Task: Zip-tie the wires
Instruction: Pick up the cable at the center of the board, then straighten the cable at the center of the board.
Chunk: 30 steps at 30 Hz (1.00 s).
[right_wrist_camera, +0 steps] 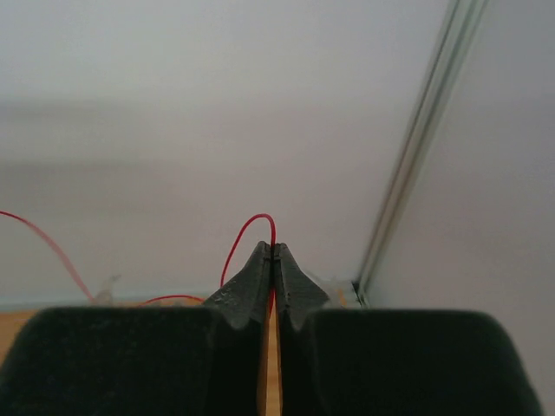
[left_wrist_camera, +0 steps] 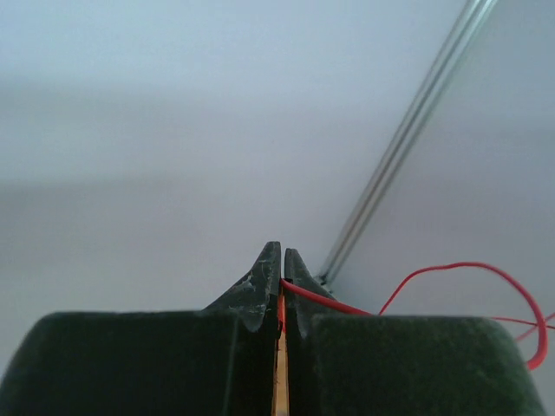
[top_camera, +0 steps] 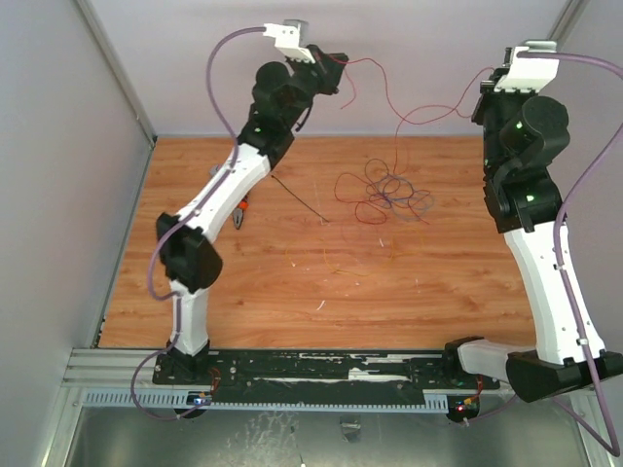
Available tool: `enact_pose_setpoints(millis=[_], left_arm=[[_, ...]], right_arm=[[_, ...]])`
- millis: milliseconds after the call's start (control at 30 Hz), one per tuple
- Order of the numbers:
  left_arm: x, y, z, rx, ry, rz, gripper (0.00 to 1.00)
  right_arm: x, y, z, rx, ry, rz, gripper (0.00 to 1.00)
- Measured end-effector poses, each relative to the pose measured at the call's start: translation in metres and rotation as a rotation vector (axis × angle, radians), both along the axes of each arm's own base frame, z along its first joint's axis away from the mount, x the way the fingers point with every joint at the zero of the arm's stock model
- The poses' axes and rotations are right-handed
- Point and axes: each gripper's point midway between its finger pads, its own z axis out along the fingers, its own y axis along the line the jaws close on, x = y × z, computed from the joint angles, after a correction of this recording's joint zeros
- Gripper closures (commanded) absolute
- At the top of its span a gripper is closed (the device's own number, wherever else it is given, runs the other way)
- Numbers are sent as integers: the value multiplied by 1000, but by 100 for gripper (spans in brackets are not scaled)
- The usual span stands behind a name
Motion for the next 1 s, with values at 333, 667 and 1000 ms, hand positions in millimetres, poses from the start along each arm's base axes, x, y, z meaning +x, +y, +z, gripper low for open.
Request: enact_pose_setpoints(millis=[333, 667, 1000], left_arm=[[-66, 79, -109, 273, 276, 179, 100], [-134, 113, -93, 270, 316, 143, 100], [-149, 116, -81, 197, 309, 121, 100]], right_arm=[[-9, -8, -72, -31, 193, -34, 100], [-6, 7, -148, -18, 327, 68, 100], [88, 39, -184, -21, 401, 143, 74]])
